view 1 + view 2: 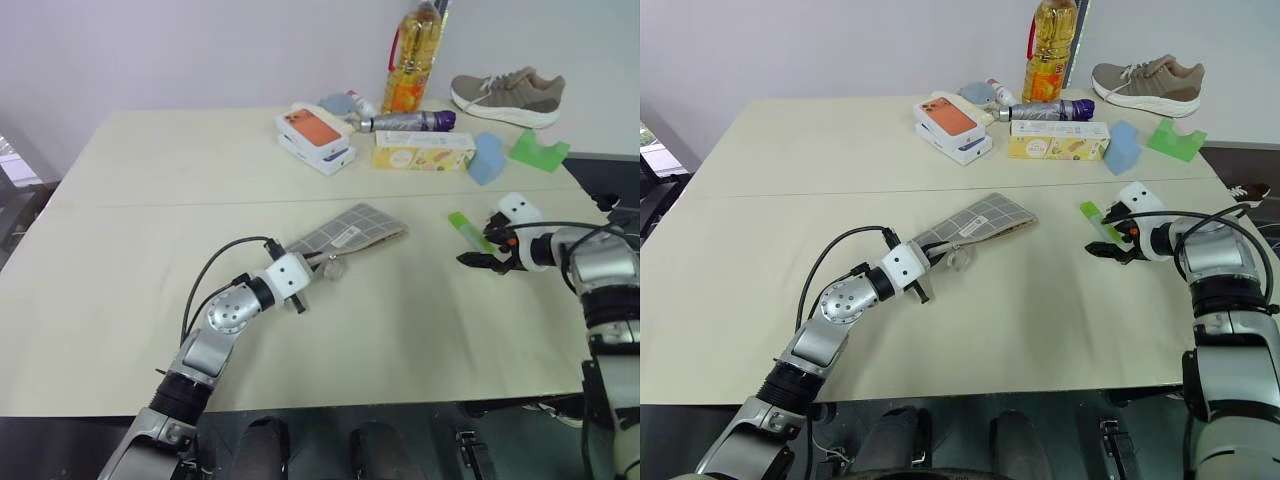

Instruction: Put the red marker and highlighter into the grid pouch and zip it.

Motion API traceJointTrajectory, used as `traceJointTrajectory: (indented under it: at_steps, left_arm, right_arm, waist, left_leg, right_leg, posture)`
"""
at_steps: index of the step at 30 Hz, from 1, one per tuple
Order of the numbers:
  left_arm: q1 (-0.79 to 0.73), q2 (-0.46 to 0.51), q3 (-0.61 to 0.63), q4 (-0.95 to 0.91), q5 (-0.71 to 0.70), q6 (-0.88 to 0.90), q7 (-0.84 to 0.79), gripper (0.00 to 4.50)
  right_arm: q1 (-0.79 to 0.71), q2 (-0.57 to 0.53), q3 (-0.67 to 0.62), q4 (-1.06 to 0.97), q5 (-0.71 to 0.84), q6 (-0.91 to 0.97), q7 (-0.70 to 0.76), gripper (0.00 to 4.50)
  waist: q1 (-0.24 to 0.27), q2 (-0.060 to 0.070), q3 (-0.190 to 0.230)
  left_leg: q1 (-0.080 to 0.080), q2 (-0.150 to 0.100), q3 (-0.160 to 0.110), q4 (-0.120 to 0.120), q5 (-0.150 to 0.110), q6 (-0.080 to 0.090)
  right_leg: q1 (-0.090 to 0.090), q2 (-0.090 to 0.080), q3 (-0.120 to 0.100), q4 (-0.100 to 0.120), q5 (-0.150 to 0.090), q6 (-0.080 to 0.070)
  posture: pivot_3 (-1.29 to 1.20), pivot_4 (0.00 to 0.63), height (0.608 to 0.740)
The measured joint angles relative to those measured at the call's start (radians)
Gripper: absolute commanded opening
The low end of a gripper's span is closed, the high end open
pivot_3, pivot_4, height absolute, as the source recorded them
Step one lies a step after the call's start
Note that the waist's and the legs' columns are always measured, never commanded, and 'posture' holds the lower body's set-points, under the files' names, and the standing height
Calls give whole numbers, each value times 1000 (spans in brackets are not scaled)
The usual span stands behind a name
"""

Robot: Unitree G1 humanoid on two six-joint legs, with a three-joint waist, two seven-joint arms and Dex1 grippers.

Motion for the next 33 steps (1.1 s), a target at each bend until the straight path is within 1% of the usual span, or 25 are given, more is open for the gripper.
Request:
traceJointTrajectory:
  at_steps: [4,6,7,8,11,12,13,14,16,19,20,21,23,27,29,33]
  left_arm:
    - [-4,-1,0,1,-1,-1,-5,0]
    - [-10,-3,0,2,-1,-1,-7,0]
    - [-12,-3,0,2,-1,-1,-9,0]
    - [-13,-3,0,2,-1,-2,-10,0]
    - [-13,-3,1,2,-1,-2,-10,0]
    - [-13,-2,1,2,-1,-2,-10,0]
    - [-13,-2,1,2,-1,-2,-10,0]
    - [-12,-2,1,1,-2,-2,-10,0]
    - [-8,1,4,1,-2,-2,-9,0]
    - [-6,8,7,0,-3,-2,-8,0]
    - [-8,9,9,-1,-4,-3,-8,0]
    - [-8,15,14,-1,-5,-4,-7,0]
    - [-12,23,23,2,-5,-4,-5,0]
    - [-22,21,32,4,-11,-5,-7,0]
    - [-23,17,32,5,-19,-5,-17,0]
    - [-23,12,31,5,-31,-14,-37,0]
  right_arm:
    - [-15,7,-7,32,7,1,-54,4287]
    - [-49,15,-9,94,8,-3,-78,4287]
    - [-65,17,-14,125,11,-5,-90,3792]
    - [-73,20,-23,149,18,-5,-97,3407]
    - [-94,37,-48,196,44,6,-114,2065]
    - [-98,39,-52,201,47,9,-121,1495]
    - [-99,39,-55,205,48,10,-125,1052]
    - [-99,39,-57,205,50,11,-128,843]
    - [-89,38,-57,186,55,11,-128,853]
    - [-11,20,-45,54,44,-33,-129,853]
    - [40,-1,-42,-32,42,-55,-119,853]
    - [114,-37,-42,-172,47,-69,-89,853]
    - [202,-91,-54,-388,80,-67,-39,853]
    - [319,-158,-102,-700,154,2,16,853]
    - [355,-157,-98,-807,170,58,9,853]
    - [359,-135,-77,-879,185,122,-29,853]
  waist:
    - [1,0,0]
    - [1,0,0]
    - [1,0,0]
    - [1,0,0]
    - [1,0,0]
    - [1,0,0]
    - [1,0,0]
    - [2,0,0]
    - [1,0,0]
    - [2,0,0]
    - [2,0,0]
    - [5,1,0]
    - [4,2,1]
    - [3,1,1]
    - [1,1,1]
    - [2,1,1]
  left_leg:
    - [0,-1,0,0,0,0]
    - [0,-1,0,1,0,1]
    - [0,-1,0,1,0,1]
    - [0,-1,0,1,0,1]
    - [0,-1,0,0,0,1]
    - [0,-1,0,0,0,1]
    - [0,-1,0,0,0,1]
    - [0,-1,0,0,0,1]
    - [0,-1,0,0,0,1]
    - [-1,-1,0,0,0,1]
    - [-2,-1,0,0,0,1]
    - [-4,-1,-1,0,0,1]
    - [-4,-1,-1,0,0,1]
    - [-1,0,-2,0,0,1]
    - [0,-1,-2,0,0,1]
    - [-1,-1,-2,1,1,2]
  right_leg:
    - [0,1,0,0,1,1]
    - [0,1,0,0,1,1]
    - [0,1,0,0,1,1]
    - [0,1,0,0,1,1]
    - [0,1,0,0,1,1]
    - [0,1,0,0,1,1]
    - [0,1,0,0,1,1]
    - [0,1,0,0,1,1]
    - [0,1,0,0,1,1]
    - [-1,0,0,0,1,1]
    - [-2,0,0,0,1,1]
    - [-3,0,0,0,1,1]
    - [-3,1,0,0,1,2]
    - [1,1,-1,-1,1,2]
    - [1,1,-1,0,2,2]
    - [1,1,-1,0,3,2]
  posture:
    - [0,150,740]
    - [0,150,740]
    - [0,150,740]
    - [0,150,740]
    - [0,150,740]
    - [0,150,740]
    - [0,150,740]
    - [0,150,740]
    - [0,150,740]
    - [0,150,740]
    - [0,150,740]
    - [0,150,740]
    - [0,150,740]
    - [0,150,740]
    - [0,150,740]
    - [0,150,740]
